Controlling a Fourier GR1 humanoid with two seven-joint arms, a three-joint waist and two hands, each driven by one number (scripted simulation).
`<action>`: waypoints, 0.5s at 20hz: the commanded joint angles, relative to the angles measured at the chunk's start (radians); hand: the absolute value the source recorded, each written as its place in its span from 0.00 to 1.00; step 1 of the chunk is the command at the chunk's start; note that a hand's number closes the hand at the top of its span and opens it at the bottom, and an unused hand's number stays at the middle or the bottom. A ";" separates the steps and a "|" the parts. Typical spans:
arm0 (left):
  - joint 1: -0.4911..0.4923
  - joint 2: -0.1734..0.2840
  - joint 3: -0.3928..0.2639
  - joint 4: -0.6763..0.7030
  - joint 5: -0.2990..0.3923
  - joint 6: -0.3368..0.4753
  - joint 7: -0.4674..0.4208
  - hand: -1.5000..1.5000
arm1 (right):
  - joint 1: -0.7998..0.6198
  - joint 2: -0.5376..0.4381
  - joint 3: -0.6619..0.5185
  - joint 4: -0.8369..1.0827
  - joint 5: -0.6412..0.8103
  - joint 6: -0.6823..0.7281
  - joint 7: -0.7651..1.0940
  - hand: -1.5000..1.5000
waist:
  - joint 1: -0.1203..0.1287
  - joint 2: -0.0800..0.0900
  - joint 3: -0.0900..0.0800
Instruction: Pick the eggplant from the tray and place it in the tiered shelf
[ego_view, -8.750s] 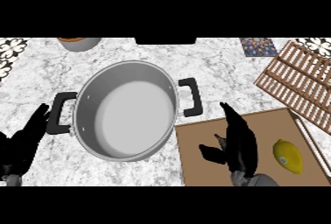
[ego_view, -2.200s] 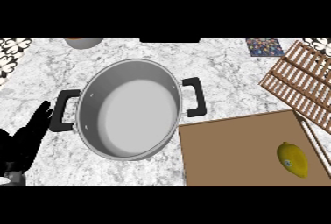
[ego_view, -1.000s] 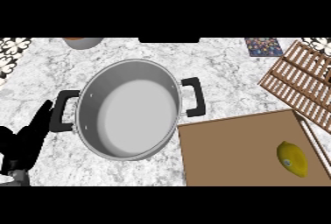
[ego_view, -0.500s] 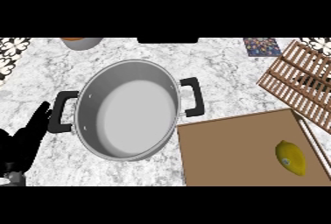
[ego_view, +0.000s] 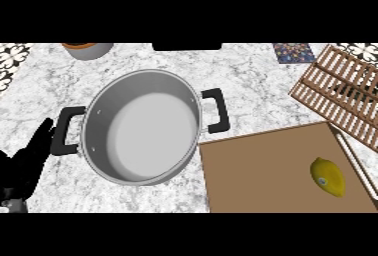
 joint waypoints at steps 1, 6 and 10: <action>0.016 -0.002 0.008 -0.023 0.006 -0.002 0.003 0.50 | 0.061 -0.115 -0.160 -0.088 -0.087 0.122 0.127 0.00 | -0.011 -0.004 0.000; 0.087 0.007 0.040 -0.050 0.014 -0.001 -0.019 0.50 | 0.181 -0.256 -0.437 -0.029 -0.205 0.348 0.152 0.00 | -0.039 -0.014 0.002; 0.069 0.015 0.054 -0.010 0.024 -0.018 -0.032 0.50 | 0.270 -0.314 -0.640 0.024 -0.290 0.523 0.162 0.00 | -0.052 -0.012 0.001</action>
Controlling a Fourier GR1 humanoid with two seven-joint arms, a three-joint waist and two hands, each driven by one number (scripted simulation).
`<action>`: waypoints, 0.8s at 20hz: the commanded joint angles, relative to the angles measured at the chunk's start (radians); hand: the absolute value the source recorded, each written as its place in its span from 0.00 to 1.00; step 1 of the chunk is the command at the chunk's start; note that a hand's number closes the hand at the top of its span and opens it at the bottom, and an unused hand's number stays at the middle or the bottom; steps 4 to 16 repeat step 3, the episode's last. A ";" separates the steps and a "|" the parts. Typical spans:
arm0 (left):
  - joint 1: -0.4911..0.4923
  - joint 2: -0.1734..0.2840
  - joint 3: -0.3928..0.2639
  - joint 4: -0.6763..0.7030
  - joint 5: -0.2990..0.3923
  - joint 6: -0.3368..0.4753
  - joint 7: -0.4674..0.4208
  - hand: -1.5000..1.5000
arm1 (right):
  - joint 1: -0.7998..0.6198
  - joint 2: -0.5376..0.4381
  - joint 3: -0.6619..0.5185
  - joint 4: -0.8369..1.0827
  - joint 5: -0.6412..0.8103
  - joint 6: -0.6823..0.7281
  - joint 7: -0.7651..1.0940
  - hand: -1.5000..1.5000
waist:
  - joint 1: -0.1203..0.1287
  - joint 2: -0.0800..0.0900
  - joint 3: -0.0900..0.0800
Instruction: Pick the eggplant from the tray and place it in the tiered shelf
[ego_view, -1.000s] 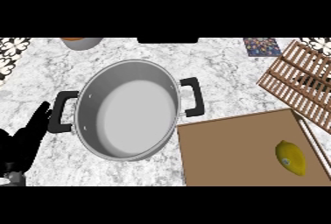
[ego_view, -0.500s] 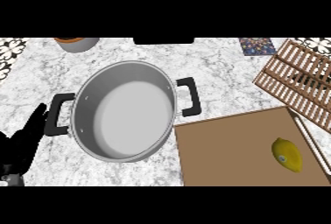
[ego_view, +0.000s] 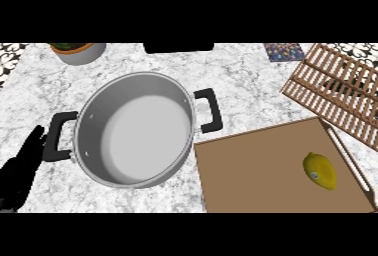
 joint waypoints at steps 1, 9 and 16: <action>0.018 0.009 0.023 0.023 0.017 -0.017 -0.015 0.50 | 0.091 -0.135 -0.211 0.104 -0.082 0.214 0.034 0.00 | -0.025 -0.004 0.000; 0.018 0.015 0.035 0.007 0.021 -0.009 0.006 0.50 | 0.143 -0.099 -0.335 0.069 -0.099 0.292 0.028 0.00 | -0.034 -0.006 0.001; 0.018 0.015 0.035 0.007 0.021 -0.009 0.006 0.50 | 0.143 -0.099 -0.335 0.069 -0.099 0.292 0.028 0.00 | -0.034 -0.006 0.001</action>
